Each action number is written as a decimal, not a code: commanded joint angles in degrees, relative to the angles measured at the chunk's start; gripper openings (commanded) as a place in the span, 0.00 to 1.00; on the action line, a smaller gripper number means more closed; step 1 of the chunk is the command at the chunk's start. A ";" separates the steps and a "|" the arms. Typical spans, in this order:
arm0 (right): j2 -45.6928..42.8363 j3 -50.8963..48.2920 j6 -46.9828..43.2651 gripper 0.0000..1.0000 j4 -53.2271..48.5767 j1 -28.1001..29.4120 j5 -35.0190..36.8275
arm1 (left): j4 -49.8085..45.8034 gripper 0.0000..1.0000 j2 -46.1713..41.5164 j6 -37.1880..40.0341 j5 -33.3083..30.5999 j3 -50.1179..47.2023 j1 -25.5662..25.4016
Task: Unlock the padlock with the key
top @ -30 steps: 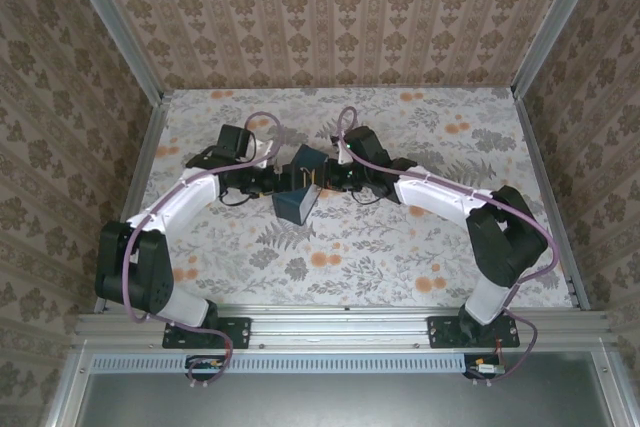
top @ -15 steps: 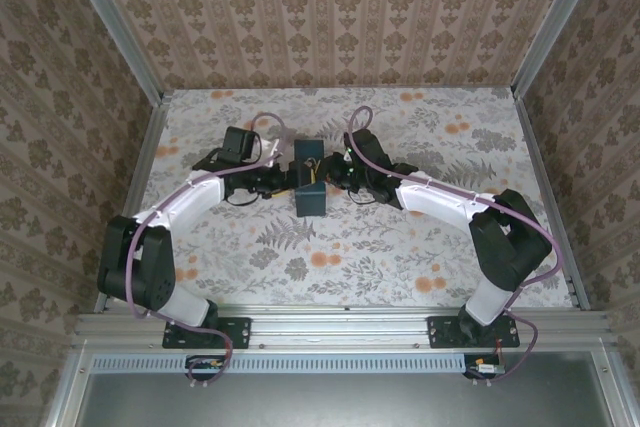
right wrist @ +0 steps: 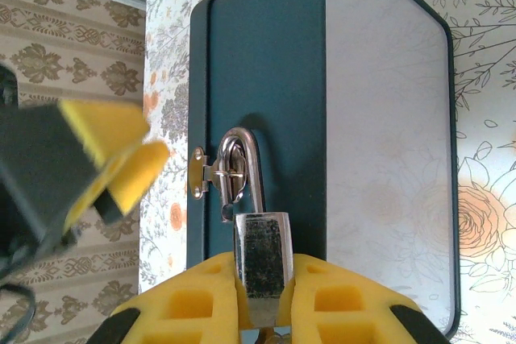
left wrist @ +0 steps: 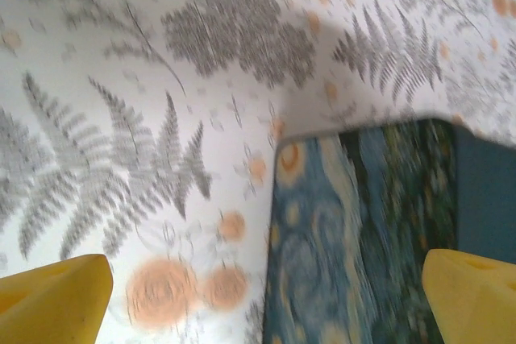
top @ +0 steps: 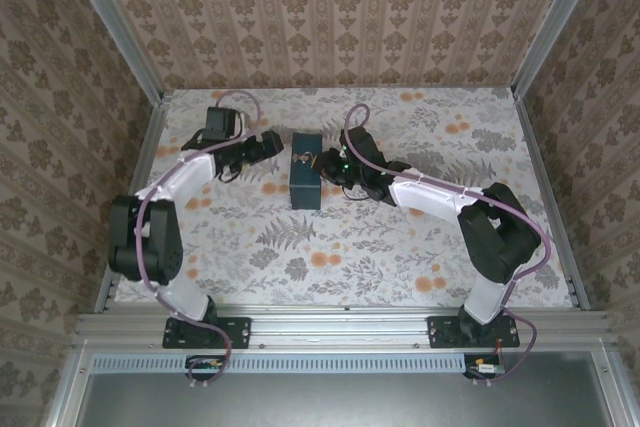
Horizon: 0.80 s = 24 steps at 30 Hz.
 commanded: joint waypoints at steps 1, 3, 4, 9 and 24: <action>-0.60 0.36 -0.92 0.00 0.96 0.42 -0.78 | 3.25 1.00 4.47 1.08 -4.96 5.71 -0.73; -1.30 0.16 -1.85 0.00 0.21 0.42 -0.94 | 2.89 1.00 8.15 1.49 -5.04 9.75 -1.00; -1.68 -0.03 -2.10 0.00 -0.16 0.42 -0.88 | 2.44 1.00 10.07 1.69 -4.79 12.02 -1.13; -2.32 -0.34 -3.56 0.00 -1.17 0.42 -0.77 | 1.30 1.00 17.27 1.80 -0.71 20.59 -1.91; -1.05 5.05 -5.23 0.00 -5.42 0.21 2.56 | -9.33 1.00 19.86 6.55 6.56 21.93 -5.31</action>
